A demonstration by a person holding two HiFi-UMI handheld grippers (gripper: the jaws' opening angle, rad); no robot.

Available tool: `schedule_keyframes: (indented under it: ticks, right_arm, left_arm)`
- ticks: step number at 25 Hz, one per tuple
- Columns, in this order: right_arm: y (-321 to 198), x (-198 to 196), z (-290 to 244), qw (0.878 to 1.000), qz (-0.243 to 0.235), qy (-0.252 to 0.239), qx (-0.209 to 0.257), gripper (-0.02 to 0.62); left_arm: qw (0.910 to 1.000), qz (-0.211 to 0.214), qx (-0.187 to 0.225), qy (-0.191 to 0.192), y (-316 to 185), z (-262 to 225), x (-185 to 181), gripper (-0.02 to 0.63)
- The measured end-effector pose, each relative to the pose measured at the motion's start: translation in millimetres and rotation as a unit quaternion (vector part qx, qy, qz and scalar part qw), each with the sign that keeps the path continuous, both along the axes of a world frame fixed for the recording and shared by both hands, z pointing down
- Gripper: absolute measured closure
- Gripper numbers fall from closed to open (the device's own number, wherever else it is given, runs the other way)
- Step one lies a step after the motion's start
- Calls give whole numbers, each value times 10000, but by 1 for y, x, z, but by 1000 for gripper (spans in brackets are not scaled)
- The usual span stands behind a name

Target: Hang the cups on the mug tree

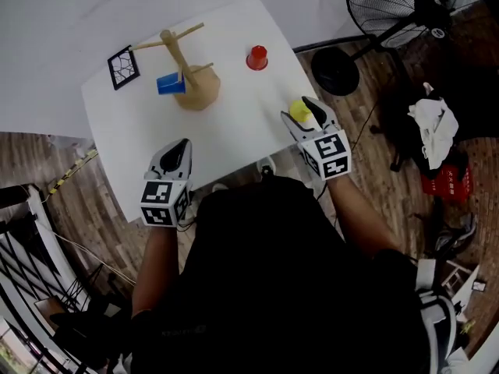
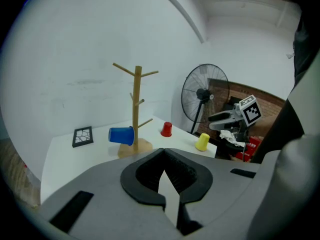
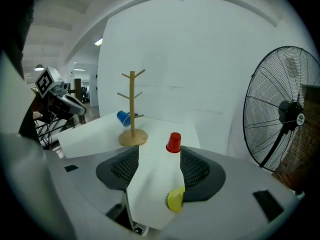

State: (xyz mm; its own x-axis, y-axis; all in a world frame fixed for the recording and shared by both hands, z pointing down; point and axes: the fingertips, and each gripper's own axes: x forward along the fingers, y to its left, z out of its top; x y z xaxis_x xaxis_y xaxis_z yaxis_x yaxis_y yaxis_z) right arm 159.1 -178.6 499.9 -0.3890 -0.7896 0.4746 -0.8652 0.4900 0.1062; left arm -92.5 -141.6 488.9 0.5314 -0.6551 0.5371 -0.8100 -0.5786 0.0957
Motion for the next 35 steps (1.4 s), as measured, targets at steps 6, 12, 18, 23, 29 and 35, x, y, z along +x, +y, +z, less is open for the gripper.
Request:
schedule_keyframes:
  ticks: [6,12,18,23,29,35]
  right_arm:
    - [-6,42,20,9987,437,202,-141,357]
    - [-14,67,54,9961,659,380,-445,357]
    - [-18,80,94,9913,876,314,-935,357]
    - [-19,83,110,9877,1016,60,-1187,357]
    - [-21,83,124,9839,1137,10,-1376,357]
    - [-25,86,125,9816,1230,-38,-1459,367]
  left_arm:
    - [10000,18,-32,-17,-3,3,1,589]
    - [10000,-19,-79,-45,-3,3,2,589]
    - [9998,-142,-122,-113,-4,7,-2,589]
    - [9996,-210,-149,-132,-3,7,-2,589]
    - [9995,-231,-200,-121,-3,10,-1,589]
    - [9994,-248,-221,-133,-2,11,-3,589]
